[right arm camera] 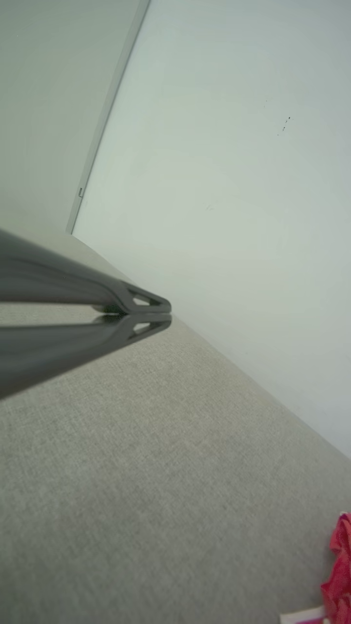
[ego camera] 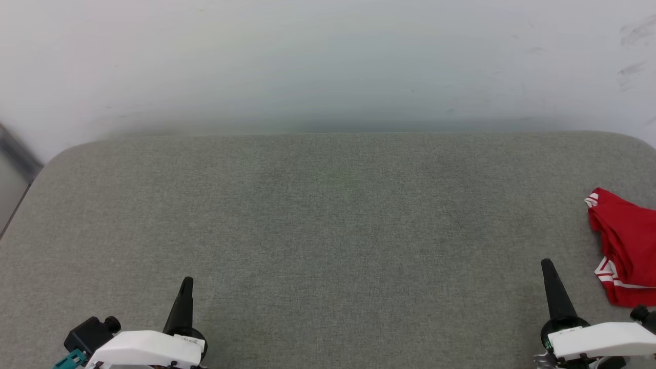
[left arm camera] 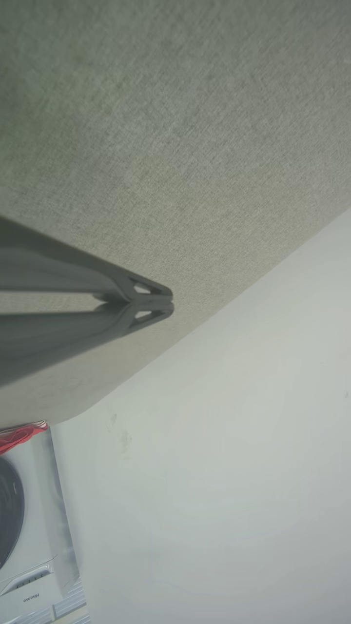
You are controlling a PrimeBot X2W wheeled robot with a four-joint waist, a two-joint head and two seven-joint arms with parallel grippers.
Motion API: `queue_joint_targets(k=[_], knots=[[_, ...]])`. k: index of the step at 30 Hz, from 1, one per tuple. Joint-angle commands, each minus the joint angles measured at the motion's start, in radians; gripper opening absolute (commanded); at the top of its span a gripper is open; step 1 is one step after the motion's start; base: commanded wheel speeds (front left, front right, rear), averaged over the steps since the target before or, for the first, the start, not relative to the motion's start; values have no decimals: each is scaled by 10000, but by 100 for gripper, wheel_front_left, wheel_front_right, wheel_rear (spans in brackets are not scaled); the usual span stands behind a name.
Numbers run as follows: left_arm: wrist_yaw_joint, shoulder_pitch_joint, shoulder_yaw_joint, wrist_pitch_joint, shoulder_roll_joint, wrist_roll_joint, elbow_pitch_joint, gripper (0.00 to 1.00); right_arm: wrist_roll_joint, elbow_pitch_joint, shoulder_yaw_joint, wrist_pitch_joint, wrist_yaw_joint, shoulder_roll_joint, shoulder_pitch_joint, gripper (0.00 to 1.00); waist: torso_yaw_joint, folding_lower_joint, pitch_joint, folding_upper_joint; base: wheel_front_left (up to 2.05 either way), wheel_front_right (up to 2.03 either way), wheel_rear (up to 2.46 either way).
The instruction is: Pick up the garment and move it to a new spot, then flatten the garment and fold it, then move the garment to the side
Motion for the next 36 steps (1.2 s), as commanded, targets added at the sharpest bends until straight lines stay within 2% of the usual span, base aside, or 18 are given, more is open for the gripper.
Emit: queue_joint_targets(k=[1, 36], knots=[[-74, -299, 85, 77, 33, -333, -50, 0, 324, -38, -32, 81, 1, -88, -338, 0, -6, -1, 4, 0, 0, 0, 0], [-354, -877, 434, 926, 25, -3765, 273, 0, 3517, 407, -214, 962, 1, -58, -887, 0, -133, -1, 99, 0, 0, 0, 0]])
